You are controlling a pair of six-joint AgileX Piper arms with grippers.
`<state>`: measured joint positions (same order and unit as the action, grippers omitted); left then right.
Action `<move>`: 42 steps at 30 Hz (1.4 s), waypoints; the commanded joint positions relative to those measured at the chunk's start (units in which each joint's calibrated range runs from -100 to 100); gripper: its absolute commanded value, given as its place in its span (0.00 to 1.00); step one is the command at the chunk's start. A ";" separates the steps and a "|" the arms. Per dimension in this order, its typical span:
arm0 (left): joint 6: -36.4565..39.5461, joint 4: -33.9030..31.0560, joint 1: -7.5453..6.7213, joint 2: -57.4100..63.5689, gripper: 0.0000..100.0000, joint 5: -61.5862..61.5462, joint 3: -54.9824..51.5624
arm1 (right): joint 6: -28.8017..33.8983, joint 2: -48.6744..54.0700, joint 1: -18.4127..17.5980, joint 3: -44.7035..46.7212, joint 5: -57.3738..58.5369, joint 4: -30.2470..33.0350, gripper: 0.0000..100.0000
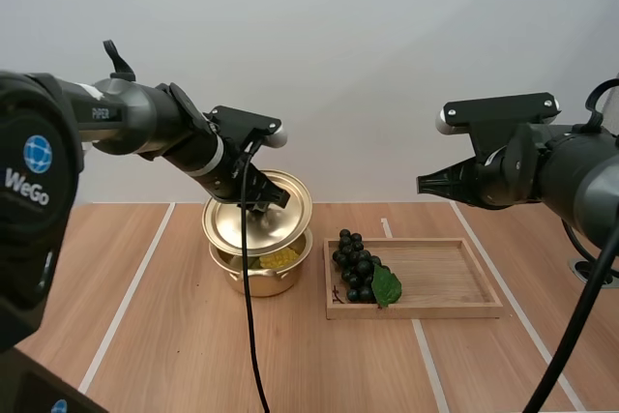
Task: Open the pot, put the pineapple inside, and close it
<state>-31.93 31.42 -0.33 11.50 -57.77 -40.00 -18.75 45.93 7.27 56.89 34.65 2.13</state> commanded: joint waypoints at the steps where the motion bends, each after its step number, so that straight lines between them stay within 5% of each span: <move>1: -0.81 1.65 -0.10 -1.15 0.00 0.69 0.00 | 0.15 -0.52 0.23 0.17 -2.16 -0.55 0.00; 42: -2.38 0.88 -0.10 -5.25 0.00 2.35 -2.47 | 0.15 -6.12 0.23 0.17 -4.33 -1.37 0.00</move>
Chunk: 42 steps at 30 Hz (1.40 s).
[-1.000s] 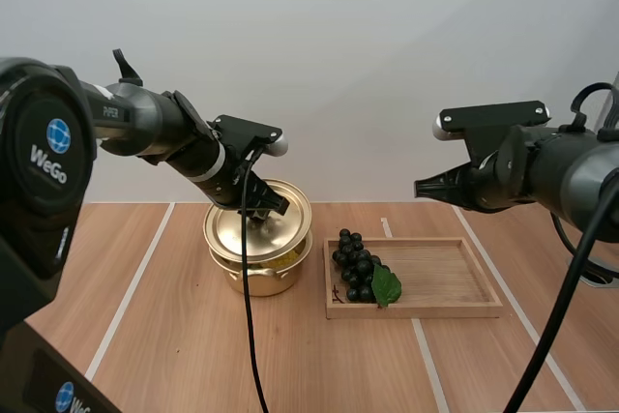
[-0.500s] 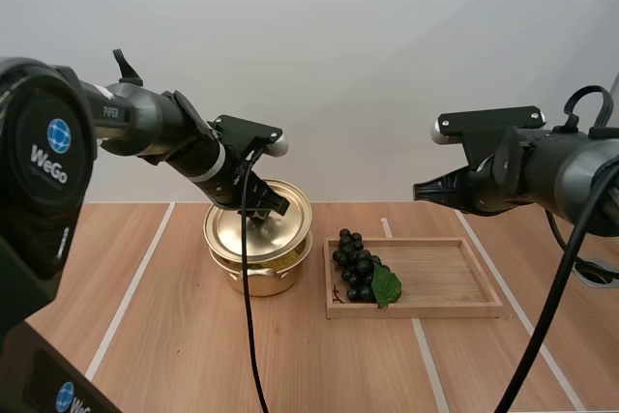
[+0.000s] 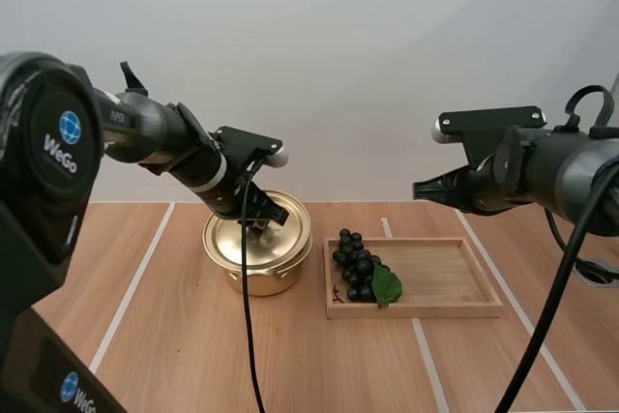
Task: Open the pot, put the pineapple inside, and close it
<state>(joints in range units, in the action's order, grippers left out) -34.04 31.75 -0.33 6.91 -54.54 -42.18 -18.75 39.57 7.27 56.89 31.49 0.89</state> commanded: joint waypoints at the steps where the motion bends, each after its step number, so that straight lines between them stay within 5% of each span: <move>1: -0.27 0.55 -0.10 -0.84 0.00 -0.89 -0.30 | 0.15 0.25 0.23 0.17 -1.17 -0.13 0.00; 42: -4.13 2.98 -0.16 -1.85 0.00 3.38 -0.15 | 0.15 0.25 0.23 0.17 -1.17 -0.13 0.00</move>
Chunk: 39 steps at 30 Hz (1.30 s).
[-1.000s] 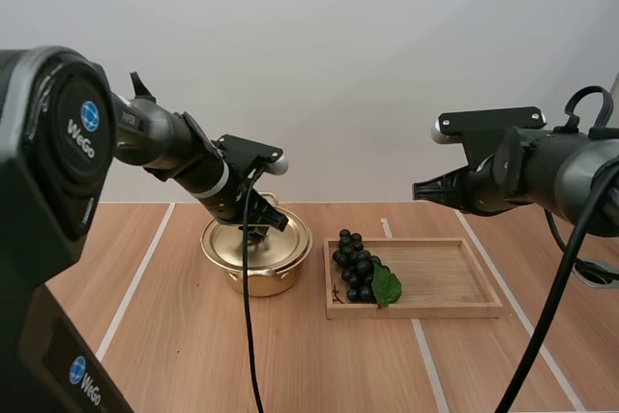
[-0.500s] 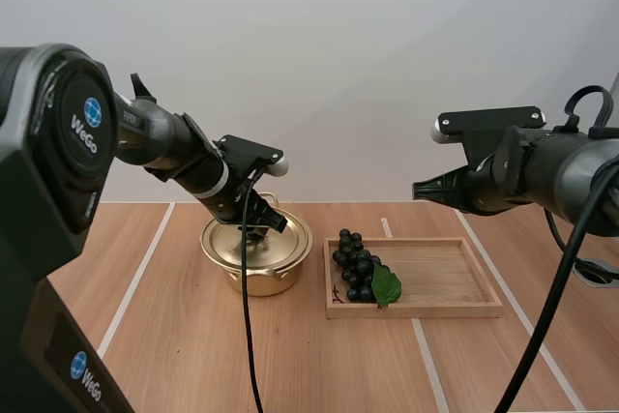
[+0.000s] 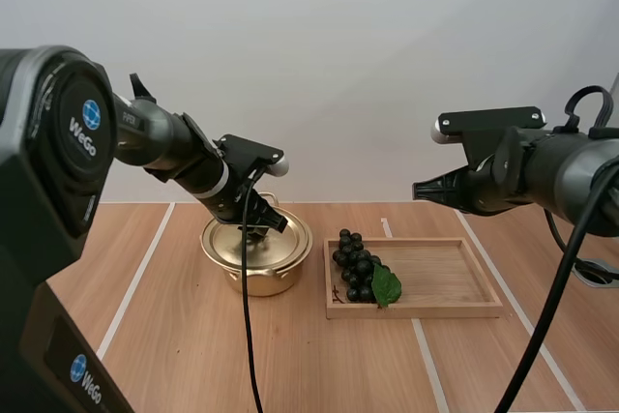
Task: Open the pot, put the pineapple inside, and close it
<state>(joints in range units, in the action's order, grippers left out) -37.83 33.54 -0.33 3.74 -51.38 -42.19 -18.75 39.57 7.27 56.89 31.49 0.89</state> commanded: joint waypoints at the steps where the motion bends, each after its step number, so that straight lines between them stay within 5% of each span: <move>1: -0.34 1.49 -0.16 1.80 0.00 0.23 -0.14 | 0.15 0.25 0.23 0.17 -1.17 -0.13 0.00; 39: -4.48 5.87 -0.16 -0.56 0.00 -1.64 -0.27 | 0.15 0.25 0.23 0.17 -0.46 -0.13 0.00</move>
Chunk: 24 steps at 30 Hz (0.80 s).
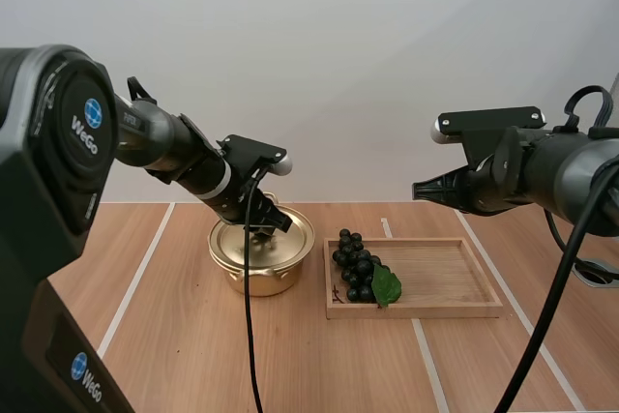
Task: Open the pot, put the pineapple inside, and close it
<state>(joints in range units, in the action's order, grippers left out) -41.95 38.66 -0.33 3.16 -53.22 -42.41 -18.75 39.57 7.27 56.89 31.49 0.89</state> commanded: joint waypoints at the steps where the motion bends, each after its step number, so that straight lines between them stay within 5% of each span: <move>1: -0.36 0.47 -0.16 0.02 0.00 0.19 -0.05 | 0.15 0.25 0.23 0.17 -0.46 -0.13 0.00; 6: -0.36 0.47 -0.16 -0.01 0.01 0.19 -0.05 | 0.15 0.25 0.23 0.17 -0.46 -0.13 0.00; 9: -0.36 0.47 -0.16 -0.01 0.16 0.19 -0.05 | 0.15 0.25 0.23 0.17 -0.46 -0.13 0.00; 12: -0.36 0.47 -0.16 -0.01 0.55 0.76 -0.05 | 0.15 0.25 0.23 0.17 -0.46 -0.13 0.00; 14: -0.25 0.47 -0.16 -0.01 0.92 0.91 -0.05 | 0.15 0.25 0.23 0.17 -0.46 -0.13 0.00; 15: 0.20 0.47 -0.16 -0.01 1.00 1.53 -0.05 | 0.15 0.25 0.23 0.17 -0.46 -0.13 0.00; 24: 1.07 0.26 -0.16 2.28 1.00 0.22 1.69 | 0.15 0.25 0.23 0.17 -0.46 -0.13 0.00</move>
<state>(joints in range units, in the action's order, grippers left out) -41.72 38.66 -0.33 3.63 -52.74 -42.00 -18.75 39.57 7.27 56.89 31.49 0.89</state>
